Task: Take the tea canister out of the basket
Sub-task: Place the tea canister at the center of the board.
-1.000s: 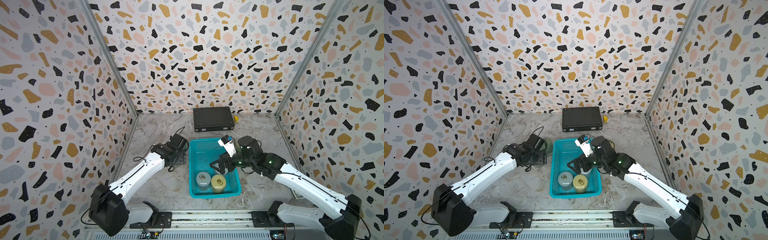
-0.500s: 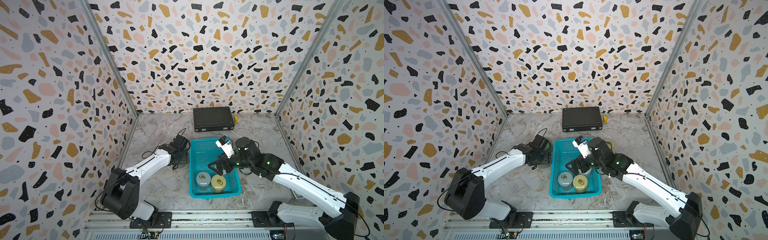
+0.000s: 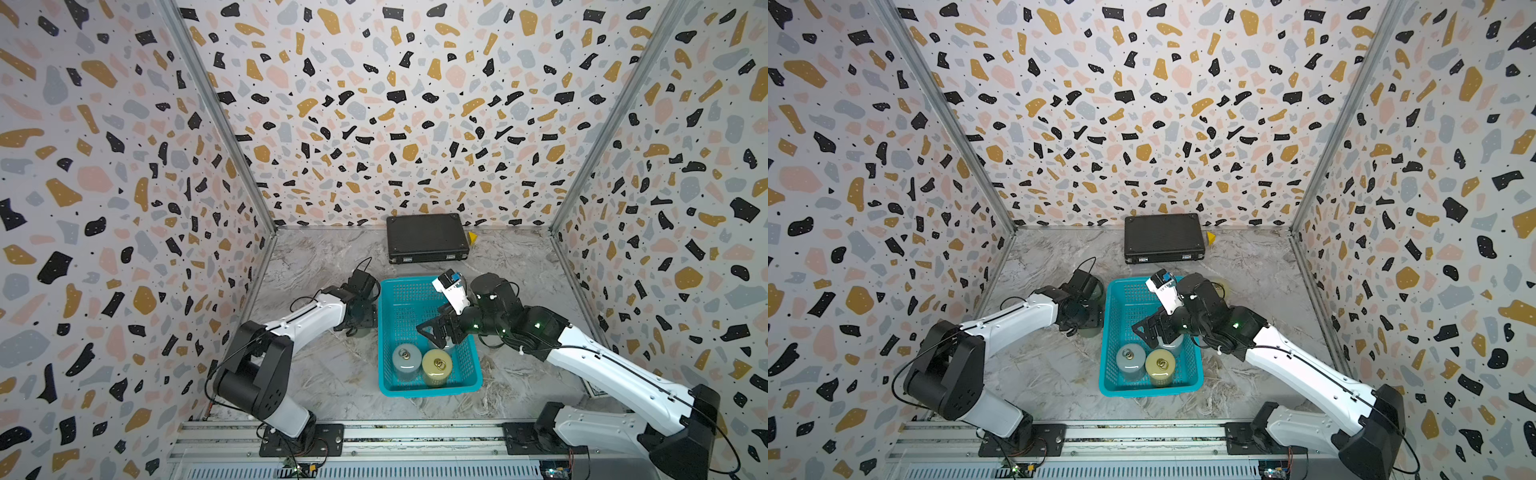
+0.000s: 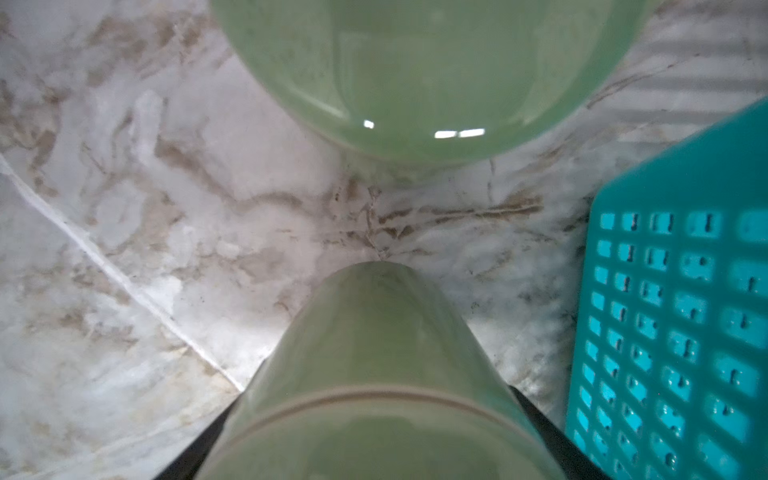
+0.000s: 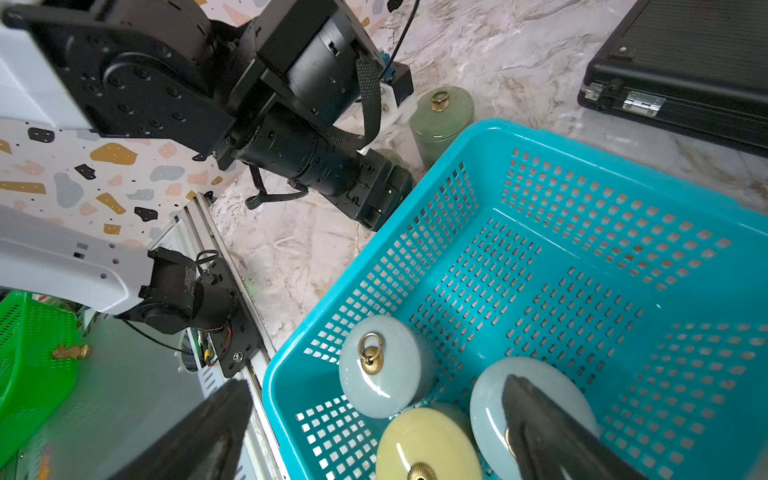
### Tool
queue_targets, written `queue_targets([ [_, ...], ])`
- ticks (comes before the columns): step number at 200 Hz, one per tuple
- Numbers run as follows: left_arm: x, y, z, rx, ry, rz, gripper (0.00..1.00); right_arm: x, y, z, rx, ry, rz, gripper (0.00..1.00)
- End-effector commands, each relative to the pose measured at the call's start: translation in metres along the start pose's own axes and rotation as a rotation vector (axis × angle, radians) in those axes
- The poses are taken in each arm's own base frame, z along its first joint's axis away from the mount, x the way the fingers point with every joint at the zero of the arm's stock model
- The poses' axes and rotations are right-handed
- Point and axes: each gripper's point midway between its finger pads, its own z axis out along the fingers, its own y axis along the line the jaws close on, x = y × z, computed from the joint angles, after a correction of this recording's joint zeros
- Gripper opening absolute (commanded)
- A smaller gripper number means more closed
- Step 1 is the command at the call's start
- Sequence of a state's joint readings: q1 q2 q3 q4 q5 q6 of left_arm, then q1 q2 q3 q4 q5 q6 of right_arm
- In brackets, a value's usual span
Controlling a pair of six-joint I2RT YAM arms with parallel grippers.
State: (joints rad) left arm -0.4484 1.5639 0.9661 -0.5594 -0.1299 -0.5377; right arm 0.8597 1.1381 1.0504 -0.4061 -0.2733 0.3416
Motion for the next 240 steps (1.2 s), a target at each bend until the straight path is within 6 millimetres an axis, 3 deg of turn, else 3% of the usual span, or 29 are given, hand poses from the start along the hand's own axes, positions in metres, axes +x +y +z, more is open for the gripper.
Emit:
queue_targets([
  [1, -0.022, -0.018, -0.006, 0.070, -0.069, -0.003, 0.77, -0.017, 0.006, -0.012, 0.007, -0.051, -0.031, 0.99],
  [152, -0.010, -0.020, 0.005, 0.081, -0.003, 0.008, 0.89, -0.016, 0.005, -0.014, 0.009, -0.057, -0.025, 0.99],
  [240, -0.023, -0.021, -0.024, 0.089, -0.040, 0.020, 0.96, -0.015, 0.005, -0.015, 0.010, -0.061, -0.017, 0.99],
])
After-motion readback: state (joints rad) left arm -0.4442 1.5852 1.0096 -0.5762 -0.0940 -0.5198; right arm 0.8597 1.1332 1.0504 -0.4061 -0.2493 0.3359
